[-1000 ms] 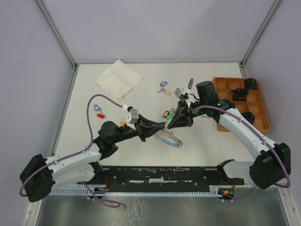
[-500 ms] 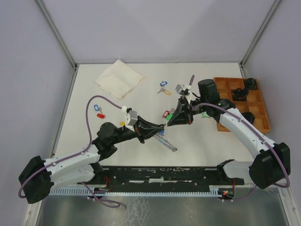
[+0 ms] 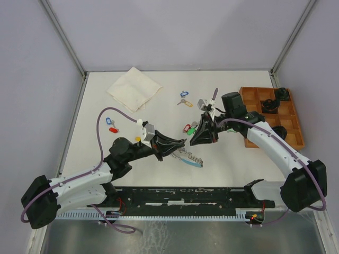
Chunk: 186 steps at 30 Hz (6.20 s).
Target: Remove the keys from the keyring
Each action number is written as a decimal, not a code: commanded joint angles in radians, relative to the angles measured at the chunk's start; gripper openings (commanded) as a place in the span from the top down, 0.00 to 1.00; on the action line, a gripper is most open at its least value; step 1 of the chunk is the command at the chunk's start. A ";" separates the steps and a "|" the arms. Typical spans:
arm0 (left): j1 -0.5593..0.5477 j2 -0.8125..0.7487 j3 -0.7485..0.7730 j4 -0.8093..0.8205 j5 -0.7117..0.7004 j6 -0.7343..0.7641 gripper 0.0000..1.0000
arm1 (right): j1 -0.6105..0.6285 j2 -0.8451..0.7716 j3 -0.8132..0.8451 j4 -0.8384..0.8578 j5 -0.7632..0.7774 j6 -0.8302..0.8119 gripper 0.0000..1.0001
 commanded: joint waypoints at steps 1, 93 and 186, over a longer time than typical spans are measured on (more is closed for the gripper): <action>0.003 -0.014 0.011 0.071 -0.005 0.023 0.97 | 0.009 -0.034 0.059 -0.148 -0.012 -0.187 0.80; -0.216 0.085 0.279 -0.328 -0.696 -0.063 0.97 | 0.002 -0.080 0.055 -0.029 0.257 -0.074 0.42; -0.215 0.057 0.198 -0.100 -0.512 -0.075 0.97 | 0.009 -0.093 0.049 0.157 -0.025 0.137 0.52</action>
